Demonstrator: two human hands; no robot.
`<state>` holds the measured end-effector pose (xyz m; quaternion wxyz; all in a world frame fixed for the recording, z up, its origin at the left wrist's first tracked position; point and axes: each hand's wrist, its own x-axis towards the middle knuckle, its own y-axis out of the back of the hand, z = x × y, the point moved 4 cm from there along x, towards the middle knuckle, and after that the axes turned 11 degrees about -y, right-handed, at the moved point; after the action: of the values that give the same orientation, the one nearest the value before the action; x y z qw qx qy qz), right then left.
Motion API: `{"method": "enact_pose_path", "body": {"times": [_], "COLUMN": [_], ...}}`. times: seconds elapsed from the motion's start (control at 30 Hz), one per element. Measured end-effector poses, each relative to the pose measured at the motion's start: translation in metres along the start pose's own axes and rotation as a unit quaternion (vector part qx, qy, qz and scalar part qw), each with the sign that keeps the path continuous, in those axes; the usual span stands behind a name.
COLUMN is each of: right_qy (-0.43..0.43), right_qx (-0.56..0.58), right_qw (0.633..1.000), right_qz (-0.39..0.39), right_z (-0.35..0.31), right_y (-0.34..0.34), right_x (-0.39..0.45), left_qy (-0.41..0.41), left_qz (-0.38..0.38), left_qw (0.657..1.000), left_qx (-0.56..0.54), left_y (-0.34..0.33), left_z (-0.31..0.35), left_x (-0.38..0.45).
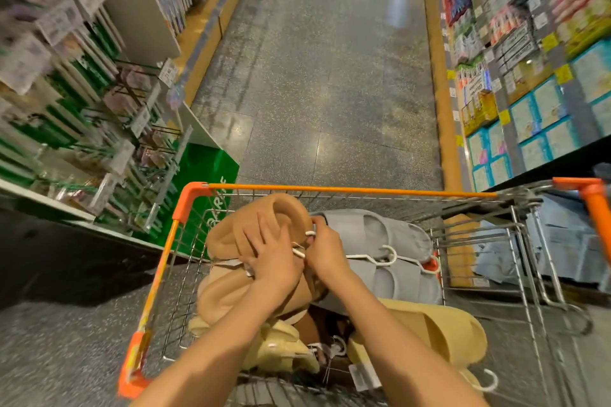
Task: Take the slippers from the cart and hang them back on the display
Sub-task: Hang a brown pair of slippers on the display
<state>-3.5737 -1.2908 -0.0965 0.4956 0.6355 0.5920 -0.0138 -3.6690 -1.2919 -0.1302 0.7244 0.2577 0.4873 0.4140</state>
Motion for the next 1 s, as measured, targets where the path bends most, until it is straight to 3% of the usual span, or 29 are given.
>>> {"method": "enact_pose_path", "body": {"times": [0.2,0.5,0.7,1.0], "right_qy": [0.029,0.062,0.118,0.175], "right_qx": [-0.111,-0.083,-0.122,-0.180], "right_qw": [0.993,0.994,0.979,0.931], "right_qz": [0.007,0.033,0.111,0.267], "right_z": [-0.002,-0.001,-0.017,0.011], "right_y": [0.006,0.011,0.053,0.204], "right_x": [-0.010,-0.028,-0.046,-0.131], "left_qy": [0.003,0.042,-0.041,-0.213], "left_qz": [0.023,0.074,0.159,0.230], "left_qw": [1.000,0.996,0.986,0.950], "left_qx": [0.017,-0.031,-0.008,0.005], "left_y": [-0.008,-0.011,0.016,0.045], "left_z": [-0.001,0.005,0.023,0.174], "left_x": [-0.014,-0.028,-0.044,-0.110]}}
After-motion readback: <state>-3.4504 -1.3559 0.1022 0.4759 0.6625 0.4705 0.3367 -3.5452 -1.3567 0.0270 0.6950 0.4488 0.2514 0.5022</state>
